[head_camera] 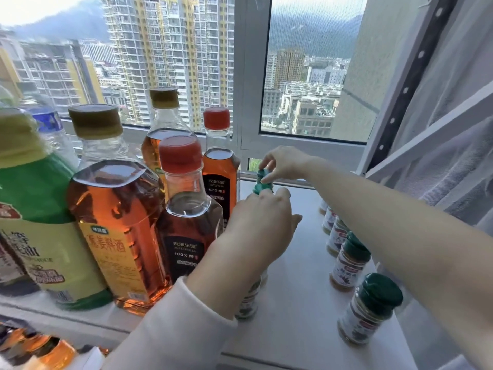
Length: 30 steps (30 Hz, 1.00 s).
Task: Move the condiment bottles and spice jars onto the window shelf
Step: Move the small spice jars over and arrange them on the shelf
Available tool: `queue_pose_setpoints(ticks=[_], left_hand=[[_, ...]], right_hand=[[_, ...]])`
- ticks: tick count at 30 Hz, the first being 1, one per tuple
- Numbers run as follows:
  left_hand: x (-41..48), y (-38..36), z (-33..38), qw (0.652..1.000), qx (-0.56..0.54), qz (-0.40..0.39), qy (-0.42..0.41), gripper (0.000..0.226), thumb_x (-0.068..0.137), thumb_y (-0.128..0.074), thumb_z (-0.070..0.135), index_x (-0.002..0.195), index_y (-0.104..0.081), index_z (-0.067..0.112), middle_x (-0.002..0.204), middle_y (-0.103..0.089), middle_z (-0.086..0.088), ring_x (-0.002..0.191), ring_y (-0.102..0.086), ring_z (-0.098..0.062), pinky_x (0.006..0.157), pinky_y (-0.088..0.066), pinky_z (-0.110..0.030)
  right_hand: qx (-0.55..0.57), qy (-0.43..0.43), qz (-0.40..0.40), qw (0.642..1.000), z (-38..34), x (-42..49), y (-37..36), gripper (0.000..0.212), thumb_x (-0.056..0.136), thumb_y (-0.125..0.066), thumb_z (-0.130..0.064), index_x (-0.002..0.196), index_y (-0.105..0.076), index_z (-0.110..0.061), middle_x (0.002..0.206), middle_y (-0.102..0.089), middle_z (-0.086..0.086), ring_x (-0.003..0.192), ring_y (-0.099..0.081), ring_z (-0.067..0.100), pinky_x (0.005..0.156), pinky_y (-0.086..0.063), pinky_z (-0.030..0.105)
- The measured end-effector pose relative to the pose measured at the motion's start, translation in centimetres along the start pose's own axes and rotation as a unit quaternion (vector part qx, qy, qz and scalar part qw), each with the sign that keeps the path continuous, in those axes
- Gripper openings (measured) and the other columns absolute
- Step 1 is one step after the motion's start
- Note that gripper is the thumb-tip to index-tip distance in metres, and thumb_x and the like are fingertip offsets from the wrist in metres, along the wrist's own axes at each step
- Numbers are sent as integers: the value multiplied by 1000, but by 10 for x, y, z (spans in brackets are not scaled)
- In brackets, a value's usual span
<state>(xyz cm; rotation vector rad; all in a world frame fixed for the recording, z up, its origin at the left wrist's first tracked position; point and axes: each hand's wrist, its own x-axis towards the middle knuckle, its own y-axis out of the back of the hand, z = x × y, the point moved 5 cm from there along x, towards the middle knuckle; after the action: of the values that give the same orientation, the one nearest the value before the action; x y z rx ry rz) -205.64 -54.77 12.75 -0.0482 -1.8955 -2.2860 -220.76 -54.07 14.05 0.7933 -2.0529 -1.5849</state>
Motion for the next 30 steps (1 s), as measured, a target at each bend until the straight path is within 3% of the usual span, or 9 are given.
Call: queue_pose_setpoints(ticks=[3, 6, 16, 21, 25, 30], left_hand=[[0, 3, -2, 1000, -2, -5, 4, 47, 95, -39, 43, 133, -37, 15, 133, -48, -7, 118, -48, -27, 84, -41, -36], [-1, 8, -3, 1000, -3, -4, 2, 48, 95, -38, 45, 135, -35, 17, 133, -47, -6, 119, -46, -26, 84, -41, -35], [-1, 16, 3, 999, -38, 9, -6, 50, 94, -39, 48, 136, -33, 22, 138, -46, -3, 123, -45, -23, 89, -43, -36], [-2, 17, 5, 999, -38, 16, -9, 50, 94, -39, 48, 136, -35, 21, 138, -45, -2, 123, -45, -23, 89, -42, -36], [-2, 16, 4, 999, -45, 10, -9, 51, 94, -39, 48, 136, -34, 21, 138, -46, -2, 122, -46, -22, 89, -43, -36], [-3, 14, 3, 999, -53, 1, -4, 52, 94, -40, 48, 138, -32, 22, 138, -46, -4, 123, -46, -23, 92, -43, -38]], right_hand=[[30, -18, 17, 999, 9, 3, 0, 38, 79, -73, -25, 113, -65, -12, 116, -63, 6, 91, -54, 16, 88, -47, 28], [52, -50, 7, 997, 25, 2, 6, 40, 78, -74, -19, 114, -64, -7, 116, -63, 10, 100, -61, 23, 93, -51, 36], [87, -124, -3, 988, 66, -9, 17, 40, 79, -72, -11, 117, -61, -3, 118, -61, 14, 96, -65, 26, 85, -55, 32], [68, -144, 0, 987, 70, -15, 21, 40, 80, -70, -11, 118, -61, -3, 118, -62, 13, 82, -63, 21, 54, -48, 19], [79, -155, 1, 985, 73, -17, 20, 41, 81, -69, -5, 119, -58, 2, 121, -59, 18, 90, -65, 28, 51, -46, 19], [73, -158, 9, 985, 75, -16, 20, 38, 82, -69, -8, 118, -59, -1, 117, -61, 16, 81, -61, 22, 44, -41, 17]])
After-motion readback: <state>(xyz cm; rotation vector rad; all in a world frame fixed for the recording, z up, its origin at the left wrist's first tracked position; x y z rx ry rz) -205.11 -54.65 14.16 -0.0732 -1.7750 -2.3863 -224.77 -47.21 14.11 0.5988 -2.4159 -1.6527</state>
